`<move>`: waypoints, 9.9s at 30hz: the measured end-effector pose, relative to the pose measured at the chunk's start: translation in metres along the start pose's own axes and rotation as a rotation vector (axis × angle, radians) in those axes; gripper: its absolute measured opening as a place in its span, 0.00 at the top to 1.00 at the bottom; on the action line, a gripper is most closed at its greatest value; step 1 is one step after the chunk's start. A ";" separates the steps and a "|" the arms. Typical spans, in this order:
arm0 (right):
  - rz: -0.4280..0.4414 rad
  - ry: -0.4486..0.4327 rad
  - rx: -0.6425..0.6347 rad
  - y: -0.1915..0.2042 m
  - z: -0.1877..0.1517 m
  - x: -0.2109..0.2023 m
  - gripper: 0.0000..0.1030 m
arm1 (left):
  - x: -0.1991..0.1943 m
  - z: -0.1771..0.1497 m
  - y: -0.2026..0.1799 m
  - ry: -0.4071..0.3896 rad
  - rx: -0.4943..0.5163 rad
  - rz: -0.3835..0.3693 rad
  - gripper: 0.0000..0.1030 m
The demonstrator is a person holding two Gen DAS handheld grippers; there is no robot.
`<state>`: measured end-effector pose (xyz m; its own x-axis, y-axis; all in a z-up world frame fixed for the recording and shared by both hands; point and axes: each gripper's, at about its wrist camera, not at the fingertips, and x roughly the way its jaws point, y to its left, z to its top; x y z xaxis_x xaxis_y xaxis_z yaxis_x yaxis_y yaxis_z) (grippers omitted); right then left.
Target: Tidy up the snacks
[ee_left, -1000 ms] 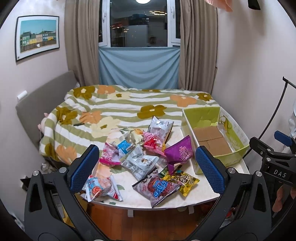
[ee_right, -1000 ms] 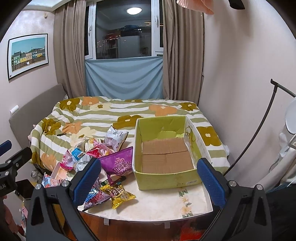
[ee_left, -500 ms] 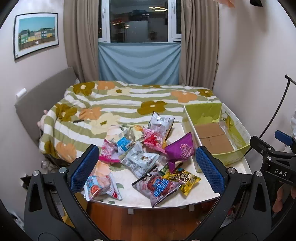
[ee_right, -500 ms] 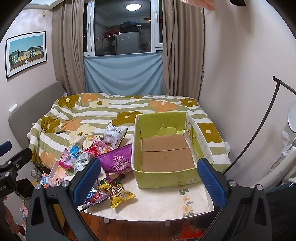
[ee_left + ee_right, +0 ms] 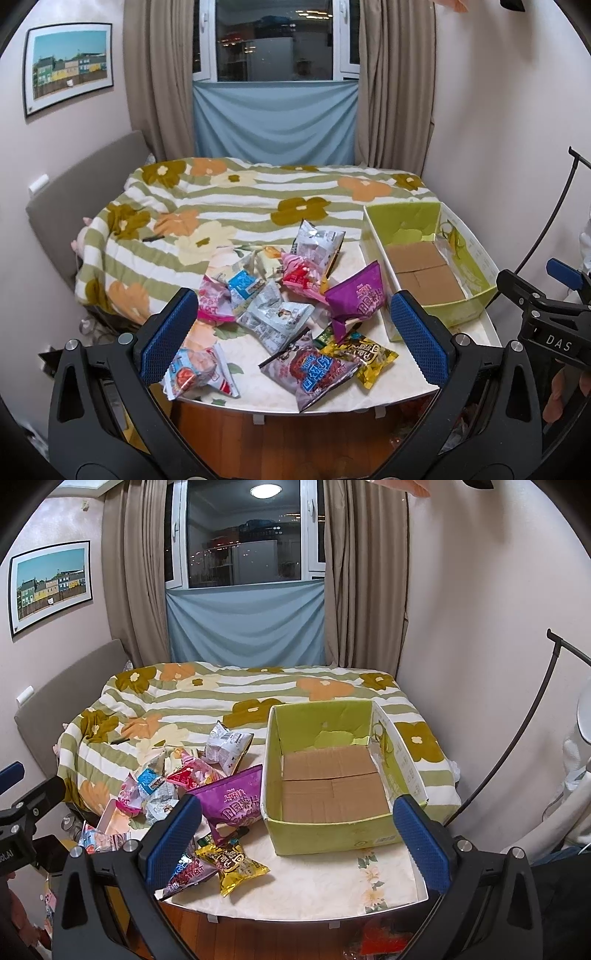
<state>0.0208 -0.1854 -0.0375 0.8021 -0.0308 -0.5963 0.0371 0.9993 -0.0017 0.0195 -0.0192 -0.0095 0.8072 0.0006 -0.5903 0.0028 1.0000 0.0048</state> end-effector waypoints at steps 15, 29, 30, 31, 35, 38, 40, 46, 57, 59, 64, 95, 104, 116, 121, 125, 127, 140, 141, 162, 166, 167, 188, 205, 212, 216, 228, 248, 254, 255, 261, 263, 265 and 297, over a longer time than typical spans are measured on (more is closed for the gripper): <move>-0.001 0.001 0.004 -0.003 -0.002 0.003 0.00 | 0.002 -0.001 -0.002 -0.003 0.001 0.000 0.00; 0.003 0.007 0.008 -0.004 -0.005 0.002 0.00 | 0.001 -0.001 -0.001 -0.003 0.001 -0.001 0.00; 0.003 0.007 0.008 -0.003 -0.005 0.001 0.00 | 0.001 -0.001 -0.001 -0.003 0.001 -0.001 0.00; 0.003 0.008 0.008 -0.003 -0.005 0.001 0.00 | 0.002 -0.001 -0.001 -0.003 0.001 0.000 0.00; 0.002 0.005 0.006 -0.003 -0.005 0.001 0.00 | 0.003 -0.002 -0.001 0.013 -0.009 -0.003 0.00; 0.008 0.018 0.003 -0.003 -0.005 0.003 0.00 | 0.009 -0.005 0.002 0.051 -0.033 -0.001 0.00; 0.016 0.032 -0.004 -0.004 -0.004 0.004 0.00 | 0.017 -0.009 0.004 0.085 -0.054 0.006 0.00; 0.079 0.114 -0.049 -0.002 -0.015 0.035 0.00 | 0.055 -0.029 0.008 0.218 -0.126 0.049 0.00; 0.215 0.241 -0.153 0.014 -0.065 0.118 0.00 | 0.164 -0.084 0.017 0.445 -0.257 0.053 0.00; 0.232 0.260 -0.162 0.017 -0.075 0.133 0.00 | 0.183 -0.093 0.017 0.485 -0.271 0.049 0.00; 0.246 0.314 -0.174 0.027 -0.094 0.164 0.00 | 0.218 -0.114 0.019 0.553 -0.319 0.028 0.00; 0.320 0.425 -0.333 0.074 -0.115 0.211 0.05 | 0.272 -0.143 0.037 0.718 -0.317 -0.131 0.28; 0.349 0.471 -0.313 0.082 -0.112 0.225 0.18 | 0.267 -0.140 0.042 0.704 -0.301 -0.142 0.38; 0.378 0.541 -0.308 0.090 -0.116 0.234 0.54 | 0.249 -0.137 0.054 0.676 -0.320 -0.198 0.44; 0.376 0.553 -0.290 0.089 -0.115 0.226 0.54 | 0.243 -0.134 0.062 0.657 -0.313 -0.221 0.45; 0.364 0.558 -0.278 0.088 -0.114 0.219 0.54 | 0.233 -0.133 0.072 0.647 -0.340 -0.258 0.45; 0.363 0.563 -0.266 0.086 -0.114 0.215 0.54 | 0.227 -0.130 0.077 0.637 -0.334 -0.259 0.45; 0.351 0.567 -0.257 0.087 -0.116 0.176 0.54 | 0.185 -0.101 0.088 0.566 -0.295 -0.320 0.46; 0.350 0.561 -0.253 0.087 -0.114 0.172 0.54 | 0.183 -0.097 0.085 0.556 -0.291 -0.325 0.46; 0.223 0.234 -0.117 0.007 0.040 0.148 0.55 | 0.222 0.067 -0.027 0.332 -0.133 -0.442 0.46; 0.211 0.229 -0.117 -0.036 0.065 0.179 0.54 | 0.252 0.090 -0.079 0.329 -0.136 -0.437 0.46; 0.213 0.230 -0.115 -0.043 0.070 0.184 0.54 | 0.259 0.092 -0.090 0.332 -0.135 -0.436 0.46; 0.214 0.381 -0.051 -0.150 0.096 0.314 0.55 | 0.419 0.076 -0.215 0.545 0.008 -0.254 0.13; 0.222 0.407 -0.006 -0.146 0.101 0.332 0.54 | 0.363 0.089 -0.192 0.433 0.080 -0.142 0.12; 0.239 0.456 -0.033 -0.136 0.098 0.363 0.53 | 0.362 0.086 -0.186 0.432 0.061 -0.114 0.12; 0.242 0.421 -0.041 -0.139 0.098 0.357 0.01 | 0.361 0.084 -0.184 0.432 0.064 -0.081 0.12; 0.268 0.365 -0.029 -0.158 0.097 0.322 0.01 | 0.337 0.083 -0.181 0.418 0.024 -0.066 0.12; 0.353 0.252 -0.115 -0.065 0.096 0.214 0.01 | 0.218 0.061 -0.055 0.334 -0.002 -0.017 0.12; 0.359 0.250 -0.097 -0.002 0.074 0.184 0.01 | 0.189 0.038 0.013 0.352 0.019 -0.025 0.12; 0.358 0.251 -0.098 0.007 0.071 0.180 0.01 | 0.186 0.034 0.023 0.355 0.018 -0.025 0.12; 0.350 0.264 -0.100 0.067 0.046 0.163 0.01 | 0.165 0.003 0.094 0.381 -0.025 -0.034 0.12; 0.351 0.269 -0.093 0.082 0.038 0.160 0.01 | 0.161 -0.008 0.116 0.394 -0.042 -0.029 0.12; 0.353 0.273 -0.089 0.102 0.028 0.156 0.01 | 0.156 -0.019 0.136 0.405 -0.063 -0.021 0.12; 0.467 0.428 -0.402 0.201 -0.049 0.243 0.01 | 0.225 -0.132 0.167 0.543 -0.230 0.149 0.12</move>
<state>0.1939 0.0087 -0.2222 0.3758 0.3269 -0.8671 -0.5370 0.8394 0.0837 0.1234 0.1485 -0.2479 0.3719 0.0833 -0.9245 -0.2636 0.9644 -0.0192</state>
